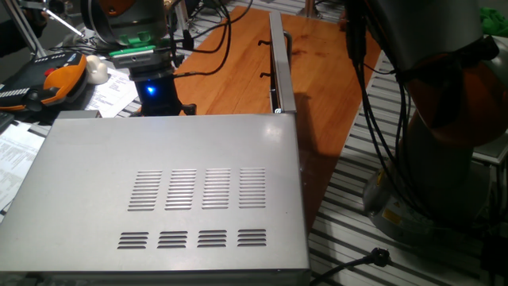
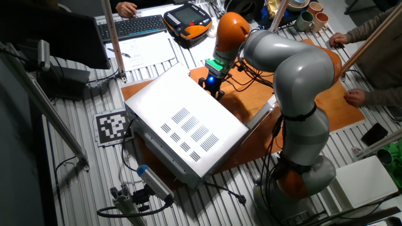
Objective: Put the bowl into the microwave
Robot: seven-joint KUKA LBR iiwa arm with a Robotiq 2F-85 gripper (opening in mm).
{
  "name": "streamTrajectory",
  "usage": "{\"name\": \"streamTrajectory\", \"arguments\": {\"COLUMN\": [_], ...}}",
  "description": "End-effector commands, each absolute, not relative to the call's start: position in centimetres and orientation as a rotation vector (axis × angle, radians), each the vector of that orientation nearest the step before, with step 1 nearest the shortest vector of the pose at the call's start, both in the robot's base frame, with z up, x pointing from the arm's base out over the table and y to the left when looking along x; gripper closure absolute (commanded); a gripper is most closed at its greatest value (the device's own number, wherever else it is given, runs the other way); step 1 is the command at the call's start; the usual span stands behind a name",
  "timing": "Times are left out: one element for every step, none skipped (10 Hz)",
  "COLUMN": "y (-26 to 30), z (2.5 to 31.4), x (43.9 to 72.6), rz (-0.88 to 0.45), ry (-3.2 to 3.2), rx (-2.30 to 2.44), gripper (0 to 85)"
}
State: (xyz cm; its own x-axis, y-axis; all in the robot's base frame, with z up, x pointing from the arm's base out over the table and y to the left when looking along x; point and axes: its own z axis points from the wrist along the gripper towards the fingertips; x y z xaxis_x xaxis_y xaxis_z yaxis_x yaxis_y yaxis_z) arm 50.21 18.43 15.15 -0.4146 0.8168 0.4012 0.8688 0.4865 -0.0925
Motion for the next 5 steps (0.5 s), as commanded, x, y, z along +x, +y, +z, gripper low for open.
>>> {"name": "streamTrajectory", "arguments": {"y": [18.26, 18.06, 17.86, 17.76, 17.7], "z": [15.03, 14.92, 14.81, 14.76, 14.74], "x": [50.26, 50.32, 50.36, 50.36, 50.32], "rz": [-0.182, -0.189, -0.197, -0.206, -0.213], "ry": [-2.359, -2.37, -2.379, -2.385, -2.394], "rx": [-1.399, -1.393, -1.384, -1.379, -1.373], "gripper": [34.0, 34.0, 51.0, 68.0, 68.0]}}
